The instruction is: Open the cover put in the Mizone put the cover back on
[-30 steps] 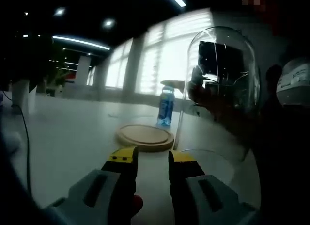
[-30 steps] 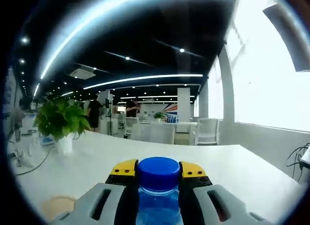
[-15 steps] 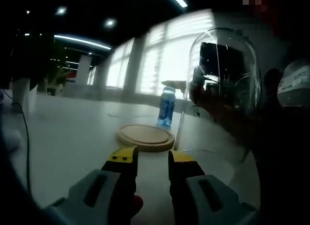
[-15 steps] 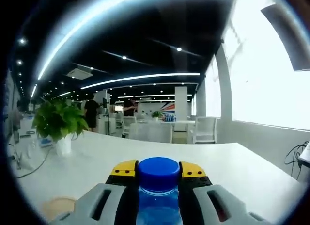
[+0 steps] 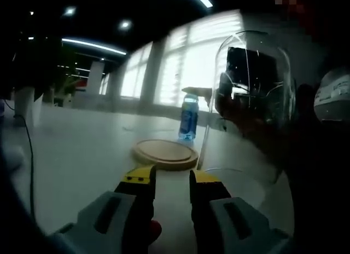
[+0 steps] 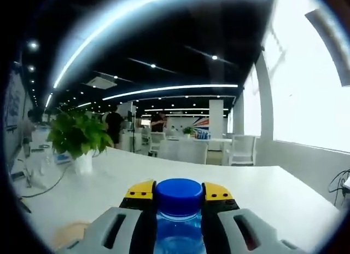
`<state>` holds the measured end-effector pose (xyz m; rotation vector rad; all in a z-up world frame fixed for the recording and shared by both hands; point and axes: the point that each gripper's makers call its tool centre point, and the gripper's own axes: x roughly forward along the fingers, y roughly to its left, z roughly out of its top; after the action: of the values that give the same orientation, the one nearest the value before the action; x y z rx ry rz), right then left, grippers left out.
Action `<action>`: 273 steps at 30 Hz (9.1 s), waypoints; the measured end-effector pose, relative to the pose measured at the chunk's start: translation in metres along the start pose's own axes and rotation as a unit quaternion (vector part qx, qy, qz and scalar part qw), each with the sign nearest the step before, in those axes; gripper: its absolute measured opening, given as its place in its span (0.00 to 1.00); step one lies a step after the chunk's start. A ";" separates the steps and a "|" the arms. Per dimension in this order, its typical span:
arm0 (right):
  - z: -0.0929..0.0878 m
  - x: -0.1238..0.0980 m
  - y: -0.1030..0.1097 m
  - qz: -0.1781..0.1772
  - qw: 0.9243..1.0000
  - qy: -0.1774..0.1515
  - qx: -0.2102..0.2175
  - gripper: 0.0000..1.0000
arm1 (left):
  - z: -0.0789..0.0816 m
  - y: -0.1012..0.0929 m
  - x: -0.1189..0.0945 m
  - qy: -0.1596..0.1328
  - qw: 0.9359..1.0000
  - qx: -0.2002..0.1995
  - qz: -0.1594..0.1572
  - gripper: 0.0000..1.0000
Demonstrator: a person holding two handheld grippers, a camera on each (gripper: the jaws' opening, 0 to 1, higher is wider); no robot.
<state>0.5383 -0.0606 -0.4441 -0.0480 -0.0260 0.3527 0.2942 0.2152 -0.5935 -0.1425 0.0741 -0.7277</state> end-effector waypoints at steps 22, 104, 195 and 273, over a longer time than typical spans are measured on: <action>0.037 -0.025 0.093 0.114 0.993 -0.035 -0.020 0.24 | -0.001 0.001 0.000 0.002 1.000 0.001 0.004 0.19; 0.016 -0.030 0.197 0.269 0.962 -0.043 0.027 0.28 | -0.003 0.000 0.001 0.009 1.000 0.003 -0.001 0.19; -0.149 -0.208 0.098 0.157 0.982 0.051 0.096 0.17 | 0.001 -0.002 0.002 -0.004 1.000 0.028 0.001 0.17; -0.156 -0.211 0.114 0.174 0.982 0.064 0.028 0.17 | -0.005 0.003 0.003 0.015 0.999 0.037 0.020 0.17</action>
<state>0.3063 -0.0333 -0.6097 -0.0187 0.1223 0.6985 0.2981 0.2150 -0.5991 -0.0598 0.0791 -0.6924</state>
